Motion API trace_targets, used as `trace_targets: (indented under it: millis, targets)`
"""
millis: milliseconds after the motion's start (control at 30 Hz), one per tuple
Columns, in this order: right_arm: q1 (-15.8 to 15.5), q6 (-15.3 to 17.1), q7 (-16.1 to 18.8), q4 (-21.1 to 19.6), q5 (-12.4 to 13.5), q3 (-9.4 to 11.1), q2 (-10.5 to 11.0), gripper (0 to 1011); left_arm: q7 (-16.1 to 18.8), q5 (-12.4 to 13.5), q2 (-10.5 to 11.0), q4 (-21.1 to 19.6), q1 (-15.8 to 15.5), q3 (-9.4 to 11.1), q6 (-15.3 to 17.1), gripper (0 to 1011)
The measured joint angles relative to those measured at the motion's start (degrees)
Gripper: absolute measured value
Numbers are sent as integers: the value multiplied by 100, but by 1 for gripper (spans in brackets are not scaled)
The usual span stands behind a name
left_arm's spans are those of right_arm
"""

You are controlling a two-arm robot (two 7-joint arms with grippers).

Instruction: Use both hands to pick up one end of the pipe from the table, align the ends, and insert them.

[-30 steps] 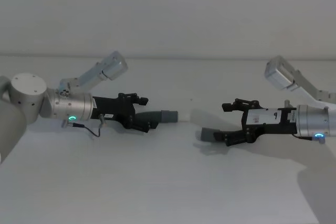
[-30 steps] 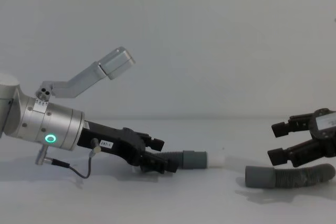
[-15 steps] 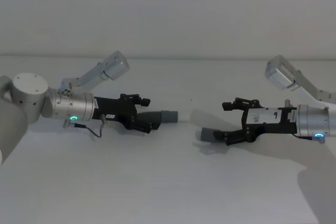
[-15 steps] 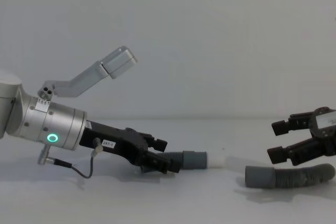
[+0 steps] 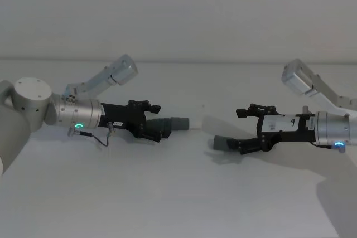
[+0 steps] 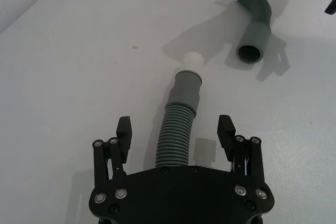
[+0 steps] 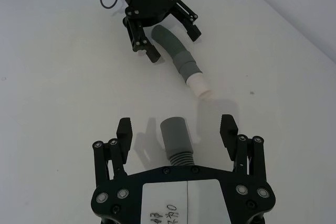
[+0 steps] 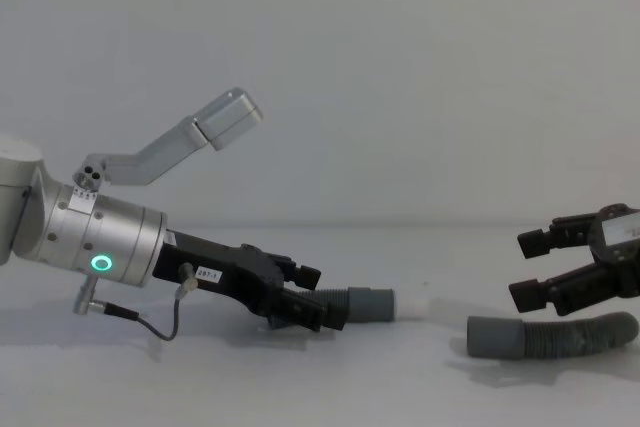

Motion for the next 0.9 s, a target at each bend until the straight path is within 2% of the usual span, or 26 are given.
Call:
trace_targets:
  millis: [233,467,700,900]
  targets:
    - [12,-3,2,4,1,-23,4,1000,-5,1,-1,-2,0,-1,3,1000]
    - [167,31,124,99,-121,-173,24,1000,-10,1,-2,-2,0,0,6,1000]
    - [435,79,371,262,-376,-422,38,1000,-11,1,-2,-1,0,-1,6,1000]
    - [782,101,689,545,-634,-716,-6,1000,-11,1,-2,-1,0,0,7,1000]
